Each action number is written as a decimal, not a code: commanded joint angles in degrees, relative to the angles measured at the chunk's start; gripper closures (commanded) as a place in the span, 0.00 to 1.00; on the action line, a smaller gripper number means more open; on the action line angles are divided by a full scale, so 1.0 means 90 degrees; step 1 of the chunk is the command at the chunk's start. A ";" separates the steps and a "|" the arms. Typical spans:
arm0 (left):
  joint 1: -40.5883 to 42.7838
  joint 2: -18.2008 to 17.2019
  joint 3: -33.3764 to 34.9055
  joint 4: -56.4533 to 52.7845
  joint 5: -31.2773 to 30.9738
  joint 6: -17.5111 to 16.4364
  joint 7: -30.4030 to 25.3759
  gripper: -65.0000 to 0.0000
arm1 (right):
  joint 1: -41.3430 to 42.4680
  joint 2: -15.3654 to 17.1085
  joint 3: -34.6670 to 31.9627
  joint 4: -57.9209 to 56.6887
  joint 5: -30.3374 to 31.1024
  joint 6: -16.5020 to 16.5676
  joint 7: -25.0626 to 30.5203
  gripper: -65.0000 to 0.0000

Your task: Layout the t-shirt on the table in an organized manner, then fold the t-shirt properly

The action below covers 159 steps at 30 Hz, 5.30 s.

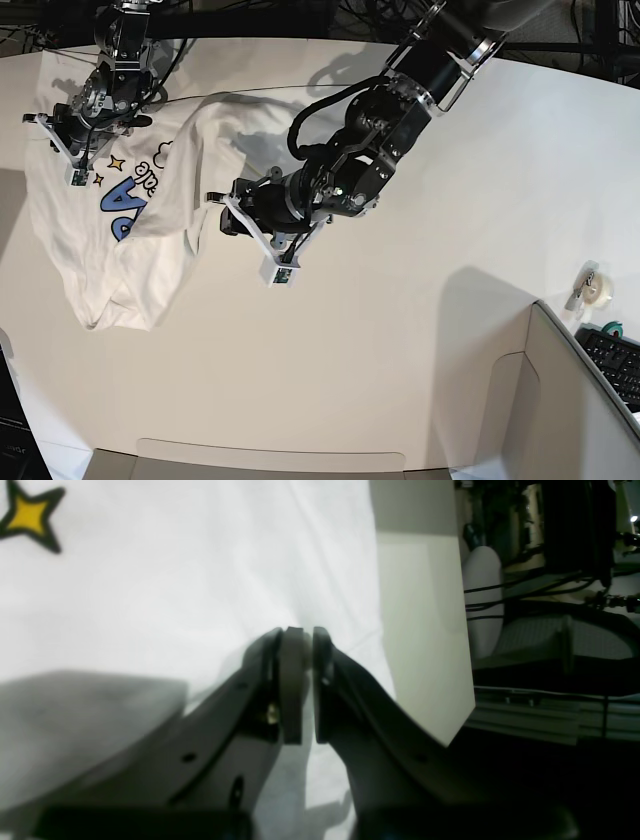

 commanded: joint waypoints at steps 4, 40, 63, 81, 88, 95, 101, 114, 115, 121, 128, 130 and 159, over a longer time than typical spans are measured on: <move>-0.0330 0.0275 -0.0007 -0.0446 -0.0041 -0.0019 -0.0173 0.71 | -0.0059 -0.0160 -0.0061 -0.0048 0.0696 0.0337 -0.0341 0.92; -0.0623 -0.0135 0.1761 0.1478 -0.0090 0.0479 0.0042 0.67 | -0.0088 -0.0033 -0.0071 -0.0048 0.0716 0.0337 -0.0302 0.92; 0.0051 -0.0819 -0.1736 -0.0846 -0.2561 -0.0605 0.0237 0.61 | -0.0176 -0.0062 -0.0080 -0.0048 0.0716 0.0337 -0.0302 0.92; 0.0110 -0.0526 -0.1287 -0.1442 -0.3001 -0.0576 0.0901 0.61 | -0.0215 -0.0043 -0.0354 -0.0048 0.0716 0.0337 -0.0312 0.92; 0.0100 -0.0457 -0.0720 -0.1452 -0.2991 -0.0566 0.0891 0.61 | -0.0225 -0.0043 -0.0354 -0.0048 0.0716 0.0337 -0.0312 0.92; 0.0051 -0.0291 -0.0740 -0.1452 -0.3040 -0.0566 0.0940 0.61 | -0.0235 -0.0033 -0.0354 -0.0048 0.0716 0.0337 -0.0312 0.92; 0.0061 -0.0047 -0.0749 -0.1452 -0.3040 -0.0566 0.0960 0.60 | -0.0264 -0.0033 -0.0354 -0.0048 0.0716 0.0337 -0.0312 0.92; 0.0227 0.0227 -0.1384 -0.1462 -0.3812 0.0567 0.0940 0.42 | -0.0274 -0.0023 -0.0354 -0.0048 0.0716 0.0337 -0.0312 0.92; 0.0227 0.0227 -0.1365 -0.1462 -0.3841 0.0567 0.0950 0.42 | -0.0274 -0.0023 -0.0354 -0.0048 0.0716 0.0337 -0.0312 0.92; 0.0266 0.0236 -0.1306 -0.1462 -0.3861 0.0567 0.0950 0.41 | -0.0274 -0.0023 -0.0354 -0.0048 0.0716 0.0337 -0.0312 0.92; 0.0266 0.0256 -0.1306 -0.1432 -0.3890 0.0557 0.0950 0.42 | -0.0274 -0.0023 -0.0354 -0.0048 0.0716 0.0337 -0.0312 0.92; 0.0266 0.0256 -0.1306 -0.1423 -0.4075 0.0557 0.0960 0.42 | -0.0274 -0.0023 -0.0354 -0.0048 0.0716 0.0337 -0.0312 0.92; 0.0198 0.0021 -0.1306 -0.1110 -0.4544 -0.0527 0.0891 1.00 | -0.0352 -0.0023 -0.0354 -0.0057 0.0716 0.0337 -0.0312 0.92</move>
